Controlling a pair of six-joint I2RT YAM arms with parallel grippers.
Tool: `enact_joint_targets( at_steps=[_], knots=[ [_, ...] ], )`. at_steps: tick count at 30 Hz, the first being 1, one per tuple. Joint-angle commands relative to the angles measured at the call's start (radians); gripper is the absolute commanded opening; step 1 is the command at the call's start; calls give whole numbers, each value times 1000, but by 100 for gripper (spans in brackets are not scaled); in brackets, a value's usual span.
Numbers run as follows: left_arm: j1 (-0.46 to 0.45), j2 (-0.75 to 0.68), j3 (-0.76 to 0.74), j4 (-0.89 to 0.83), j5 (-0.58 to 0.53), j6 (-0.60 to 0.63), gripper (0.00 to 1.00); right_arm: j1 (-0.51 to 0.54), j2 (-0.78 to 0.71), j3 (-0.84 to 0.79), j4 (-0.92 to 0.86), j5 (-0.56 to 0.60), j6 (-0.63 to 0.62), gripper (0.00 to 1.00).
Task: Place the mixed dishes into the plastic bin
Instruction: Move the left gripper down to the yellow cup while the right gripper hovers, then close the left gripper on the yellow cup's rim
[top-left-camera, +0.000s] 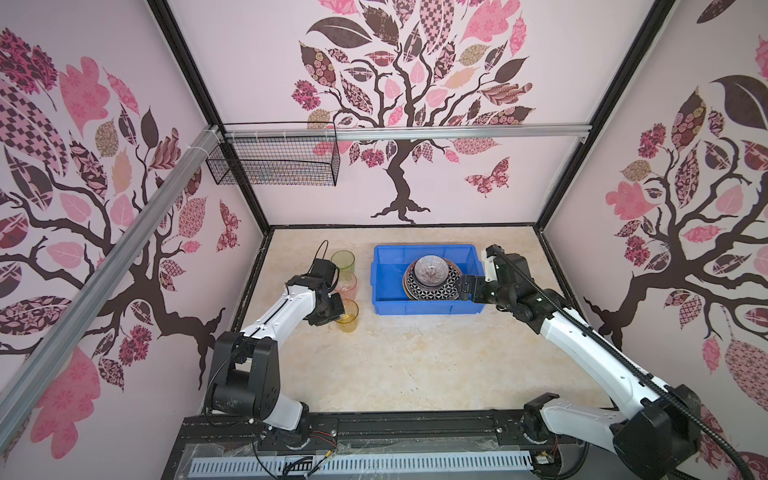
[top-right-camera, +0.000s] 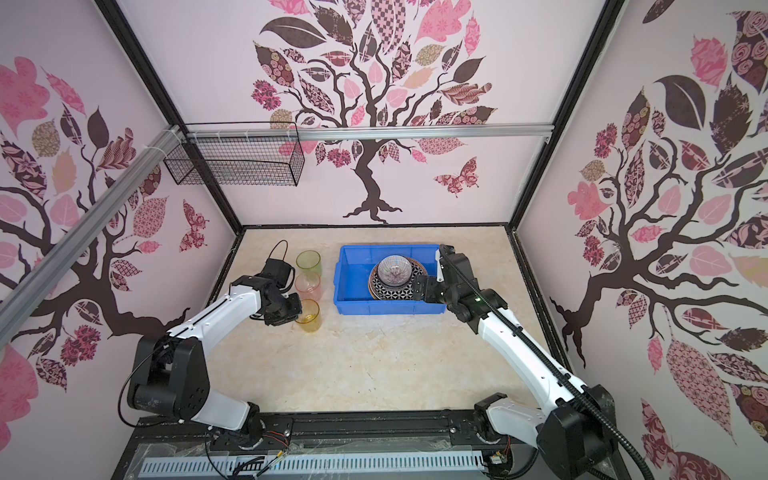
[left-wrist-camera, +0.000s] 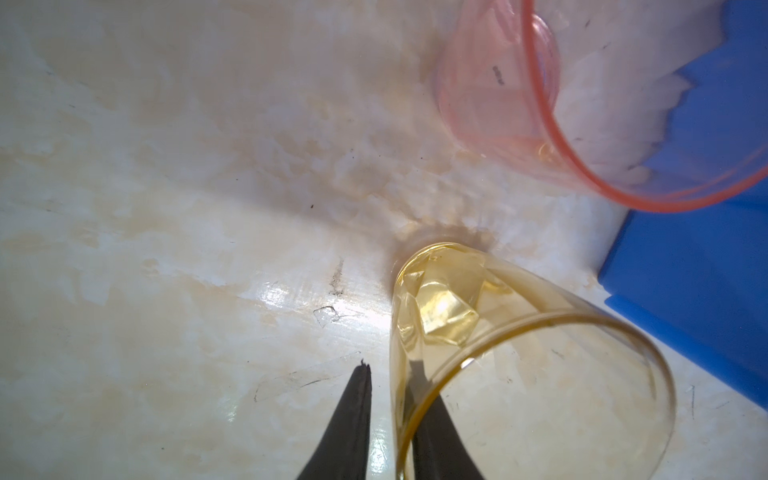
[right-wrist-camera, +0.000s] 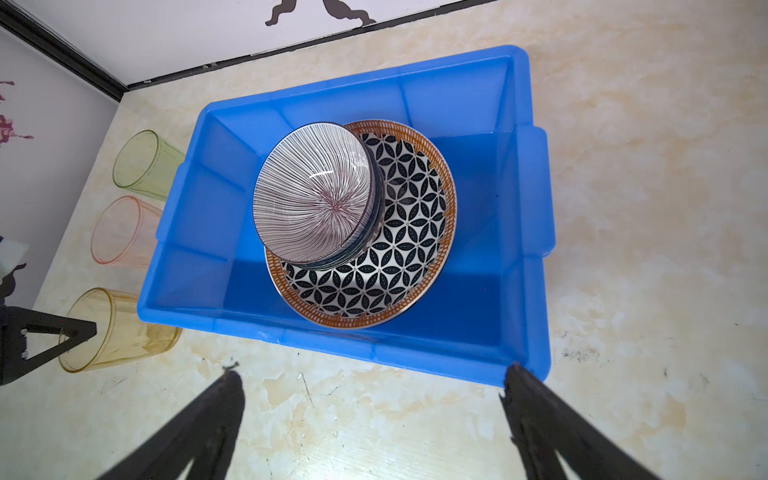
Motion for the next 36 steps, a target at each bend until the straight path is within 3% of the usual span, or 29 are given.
enact_joint_targets(
  at_steps=[1, 12, 36],
  knots=[
    [3, -9, -27, 2, -7, -2, 19, -5, 3, 28, 6, -11, 9, 100],
    [3, -34, -35, -15, -15, 3, 0, -6, -37, 12, 3, -13, 10, 100],
    [-24, -182, 28, -145, -15, 58, 0, -5, -79, -24, -11, -28, 27, 100]
  ],
)
